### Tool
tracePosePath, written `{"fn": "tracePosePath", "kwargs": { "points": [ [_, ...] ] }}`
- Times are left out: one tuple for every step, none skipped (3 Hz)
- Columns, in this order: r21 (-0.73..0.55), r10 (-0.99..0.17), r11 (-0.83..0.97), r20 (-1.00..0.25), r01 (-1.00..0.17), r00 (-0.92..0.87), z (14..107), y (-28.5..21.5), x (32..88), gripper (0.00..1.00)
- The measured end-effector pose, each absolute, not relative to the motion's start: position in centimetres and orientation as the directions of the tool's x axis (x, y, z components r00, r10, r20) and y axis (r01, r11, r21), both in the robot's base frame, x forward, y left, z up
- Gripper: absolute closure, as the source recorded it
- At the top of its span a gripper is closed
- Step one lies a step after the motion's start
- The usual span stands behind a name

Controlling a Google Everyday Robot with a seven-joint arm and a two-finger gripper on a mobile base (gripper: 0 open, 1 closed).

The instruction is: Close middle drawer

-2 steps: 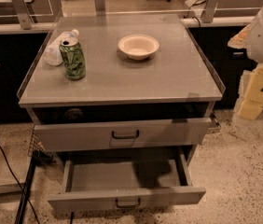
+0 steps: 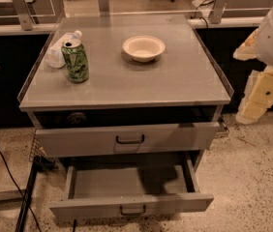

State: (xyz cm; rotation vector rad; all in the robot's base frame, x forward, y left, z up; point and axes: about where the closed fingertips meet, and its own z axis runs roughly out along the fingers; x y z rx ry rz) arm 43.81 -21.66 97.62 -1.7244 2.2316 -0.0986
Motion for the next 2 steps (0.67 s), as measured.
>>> {"fn": "tracePosePath", "kwargs": {
  "points": [
    [-0.245,-0.948,0.278,-0.225,-0.929,-0.225,97.1,-21.5,43.6,0.44],
    [-0.226,-0.937,0.296,-0.259,-0.928,-0.236,95.2,-21.1,43.2,0.67]
  ]
}}
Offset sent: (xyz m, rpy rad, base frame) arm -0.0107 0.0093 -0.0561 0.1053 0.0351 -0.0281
